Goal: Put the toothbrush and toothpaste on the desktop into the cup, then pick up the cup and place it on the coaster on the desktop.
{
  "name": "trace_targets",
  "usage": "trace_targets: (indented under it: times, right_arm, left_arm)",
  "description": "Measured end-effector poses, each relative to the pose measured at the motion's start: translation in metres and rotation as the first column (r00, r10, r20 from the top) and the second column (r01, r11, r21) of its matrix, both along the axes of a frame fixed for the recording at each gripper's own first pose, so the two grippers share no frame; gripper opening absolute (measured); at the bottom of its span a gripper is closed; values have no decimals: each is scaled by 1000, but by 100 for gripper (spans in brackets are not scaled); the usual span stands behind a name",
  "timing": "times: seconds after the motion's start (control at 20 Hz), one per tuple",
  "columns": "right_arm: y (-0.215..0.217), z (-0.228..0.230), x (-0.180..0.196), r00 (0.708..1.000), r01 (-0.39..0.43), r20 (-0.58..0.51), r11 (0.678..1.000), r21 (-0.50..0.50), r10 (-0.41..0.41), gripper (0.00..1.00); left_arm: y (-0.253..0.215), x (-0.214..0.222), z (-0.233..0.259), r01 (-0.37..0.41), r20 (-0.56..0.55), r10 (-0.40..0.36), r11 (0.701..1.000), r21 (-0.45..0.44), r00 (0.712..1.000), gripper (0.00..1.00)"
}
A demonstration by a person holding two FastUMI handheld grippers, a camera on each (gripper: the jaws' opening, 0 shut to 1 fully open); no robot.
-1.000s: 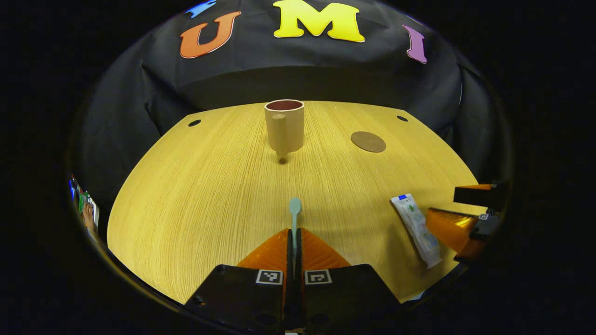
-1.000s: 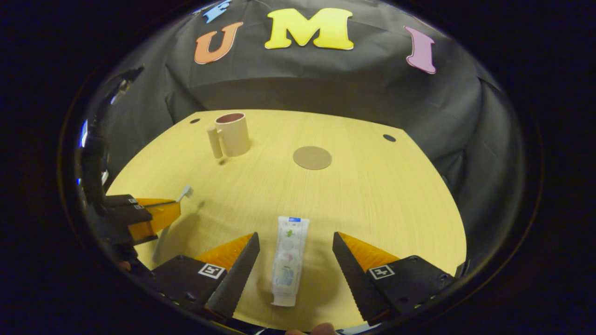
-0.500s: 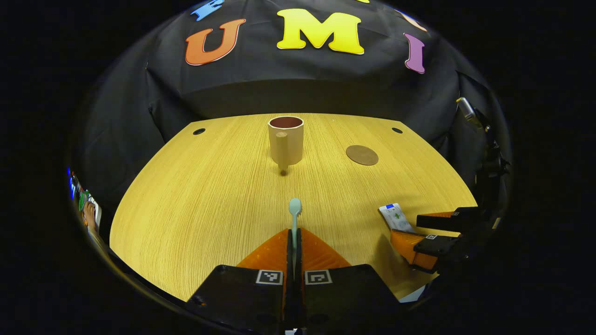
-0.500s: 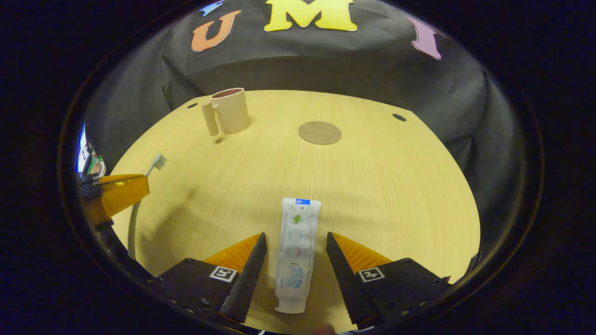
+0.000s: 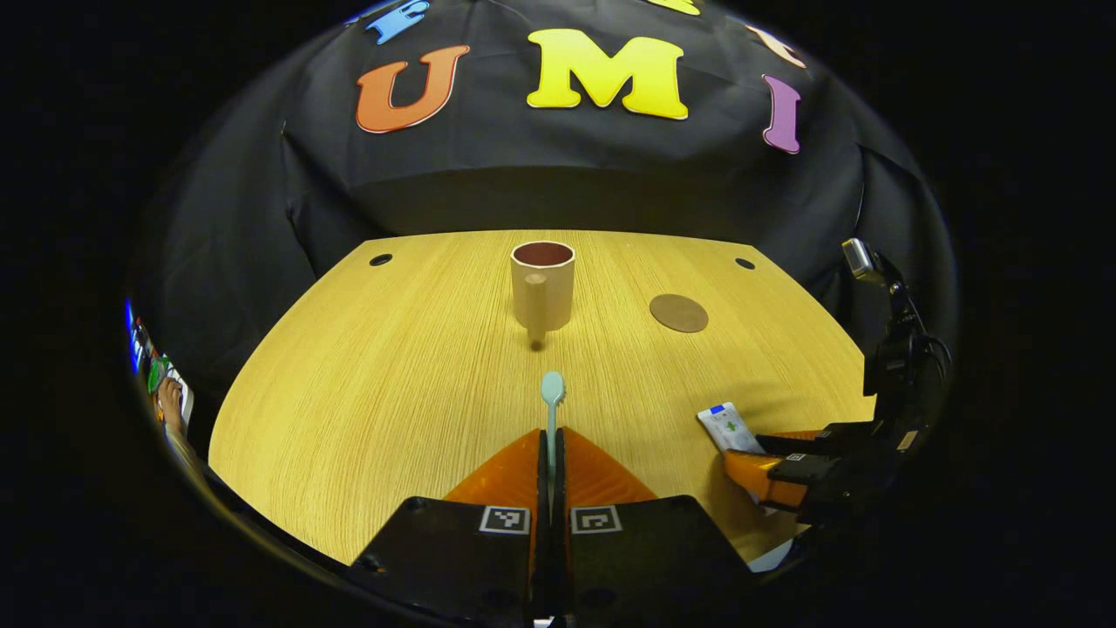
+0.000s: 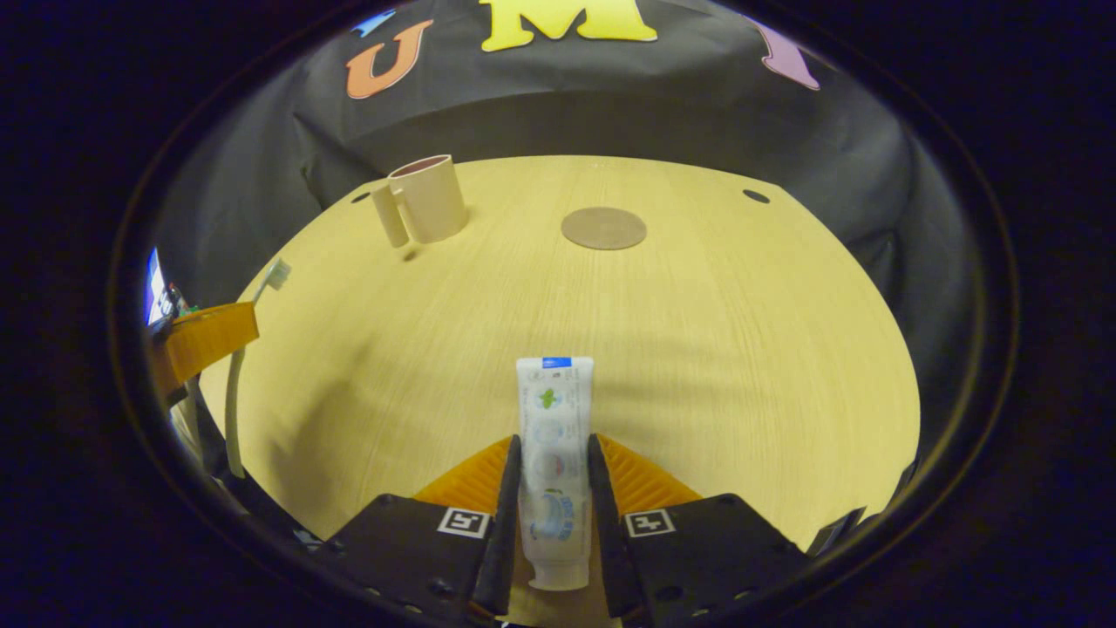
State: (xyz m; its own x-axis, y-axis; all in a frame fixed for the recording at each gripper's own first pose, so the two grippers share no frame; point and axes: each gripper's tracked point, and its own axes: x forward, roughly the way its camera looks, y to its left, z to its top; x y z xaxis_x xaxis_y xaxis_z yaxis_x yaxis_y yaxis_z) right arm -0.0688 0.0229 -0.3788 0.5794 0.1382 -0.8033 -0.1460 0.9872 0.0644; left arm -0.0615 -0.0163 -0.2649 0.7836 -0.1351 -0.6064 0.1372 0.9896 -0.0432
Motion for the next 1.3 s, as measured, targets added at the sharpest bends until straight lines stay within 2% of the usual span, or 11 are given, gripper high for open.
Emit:
trace_targets:
  times: [0.15, 0.45, 0.85, 1.1, 1.3]
  right_arm:
    - [3, 0, 3, 1000, -13, 7, 1000, -11, 13, 27]
    - [7, 15, 3, 1000, -13, 18, 999, 35, 13, 26]
    - [9, 86, 15, 991, -4, 132, 995, 97, -8, 26]
    - [4, 123, 29, 981, 3, 192, 993, 114, -25, 26]
    - [-5, 143, 44, 973, 22, 228, 993, 119, -49, 26]
  left_arm:
    - [1, 2, 2, 1, 4, -1, 1000, 0, 1000, 3]
    - [9, 15, 11, -10, 32, 10, 1000, -12, 999, 3]
    - [13, 49, 54, -23, 125, 28, 999, -47, 992, 3]
    - [17, 92, 90, -20, 245, 32, 998, -52, 969, 3]
    - [18, 130, 113, -26, 320, 55, 995, -94, 946, 3]
